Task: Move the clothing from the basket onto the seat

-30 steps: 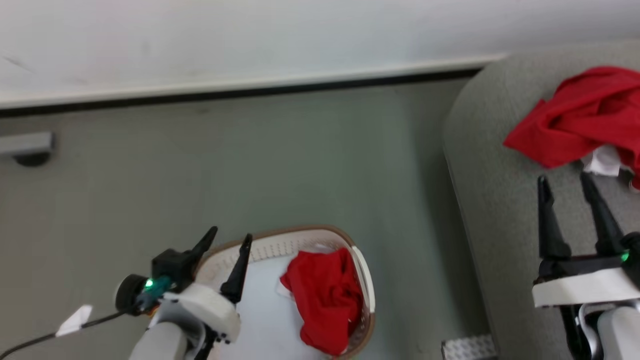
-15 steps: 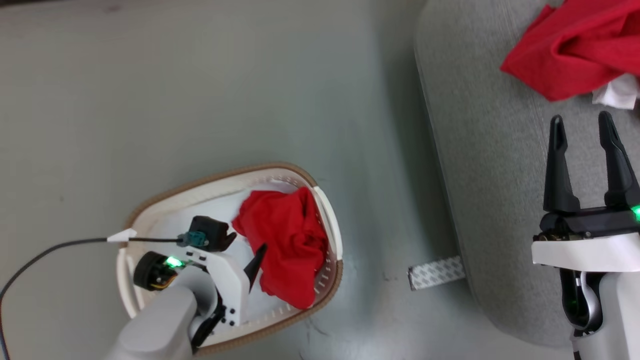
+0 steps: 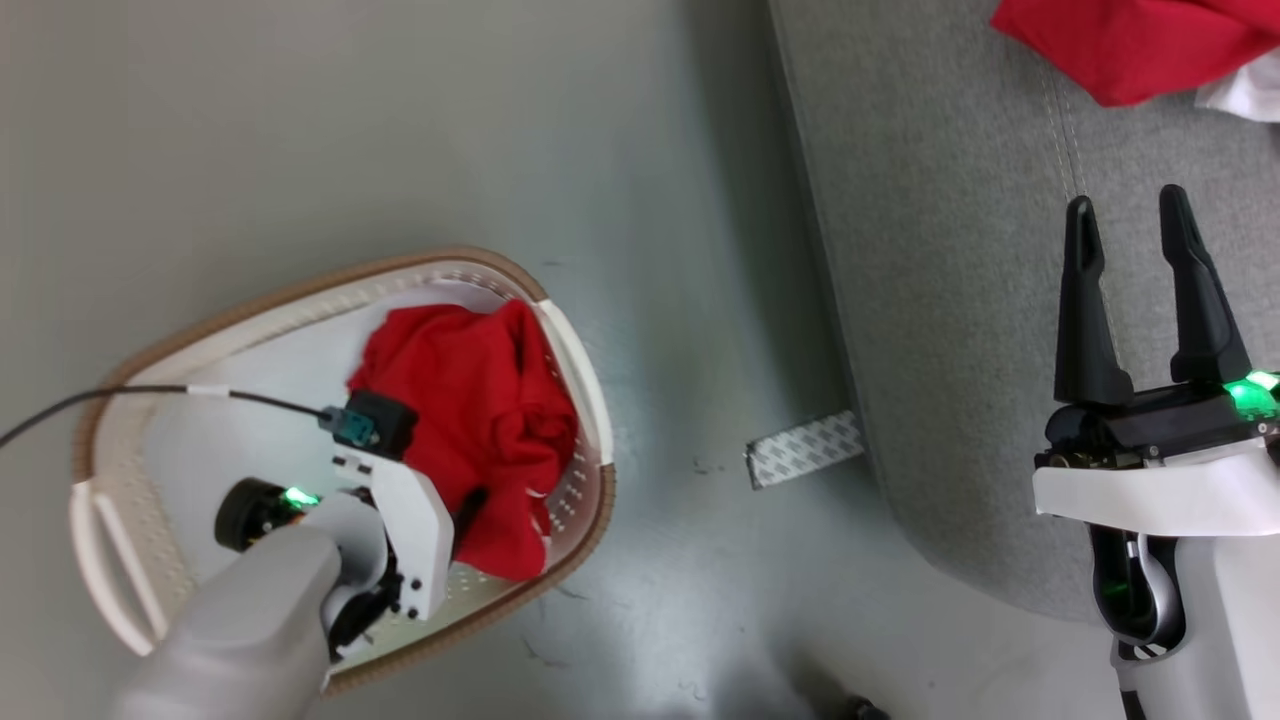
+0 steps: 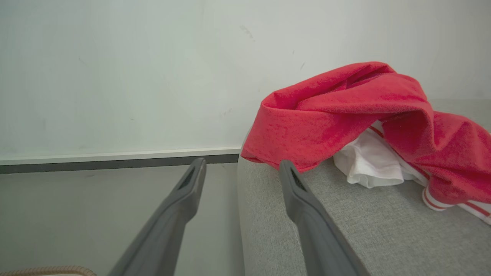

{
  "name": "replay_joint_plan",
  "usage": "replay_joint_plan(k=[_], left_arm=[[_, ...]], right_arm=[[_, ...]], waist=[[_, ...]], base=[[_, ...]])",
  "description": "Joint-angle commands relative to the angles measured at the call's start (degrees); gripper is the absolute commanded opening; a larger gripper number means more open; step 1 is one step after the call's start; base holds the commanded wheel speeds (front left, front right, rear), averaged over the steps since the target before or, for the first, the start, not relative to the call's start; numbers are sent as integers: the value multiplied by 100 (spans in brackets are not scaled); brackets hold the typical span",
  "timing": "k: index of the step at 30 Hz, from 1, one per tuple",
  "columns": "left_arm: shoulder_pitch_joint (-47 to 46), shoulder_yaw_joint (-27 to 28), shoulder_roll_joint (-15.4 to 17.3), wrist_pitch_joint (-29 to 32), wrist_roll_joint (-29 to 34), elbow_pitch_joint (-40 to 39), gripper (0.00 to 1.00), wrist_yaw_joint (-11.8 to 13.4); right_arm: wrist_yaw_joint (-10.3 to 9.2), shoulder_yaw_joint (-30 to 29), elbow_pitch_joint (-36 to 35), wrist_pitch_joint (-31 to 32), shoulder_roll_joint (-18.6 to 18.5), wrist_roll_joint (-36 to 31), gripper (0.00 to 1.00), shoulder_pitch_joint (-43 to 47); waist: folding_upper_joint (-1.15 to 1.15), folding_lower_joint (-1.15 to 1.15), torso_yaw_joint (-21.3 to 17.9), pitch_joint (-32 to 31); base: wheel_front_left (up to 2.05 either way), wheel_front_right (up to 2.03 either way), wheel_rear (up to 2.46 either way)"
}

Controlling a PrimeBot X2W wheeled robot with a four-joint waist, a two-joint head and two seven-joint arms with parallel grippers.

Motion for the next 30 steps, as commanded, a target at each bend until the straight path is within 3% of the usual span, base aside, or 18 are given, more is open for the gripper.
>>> replay_joint_plan(k=[1, 3, 4, 5, 6, 17, 30], left_arm=[[-104, -30, 48, 23, -62, 24, 100, 9], [-177, -187, 60, 60, -173, 84, 100, 9], [-215, -252, 60, 61, -236, 115, 91, 10], [-257, -321, 58, 11, -284, 117, 30, 10], [-284, -390, 50, -3, -371, 125, 0, 9], [-367, -1049, -49, -555, -870, 183, 0, 9], [-62, -1537, -528, -1876, -1207, 81, 0, 9]], right_arm=[[-13, 18, -17, 0, 13, 29, 100, -83], [-13, 62, -17, 0, 12, 61, 100, -122], [-13, 79, -17, 0, 12, 73, 100, -126], [-13, 93, -22, 0, 11, 77, 100, -122], [-13, 98, -27, 0, 11, 76, 100, -115], [-13, 20, 56, 0, 10, -30, 100, -59], [-13, -109, 493, 0, 3, -478, 100, 99]], waist=[[0, -1, -111, 118], [0, -1, -151, 157], [0, -1, -168, 169], [0, -1, -181, 175], [0, -1, -189, 174], [0, -1, 30, -112], [0, -1, 961, -1675]], base=[[0, 0, 0], [0, 0, 0], [0, 0, 0], [0, 0, 0], [0, 0, 0], [0, 0, 0], [0, 0, 0]])
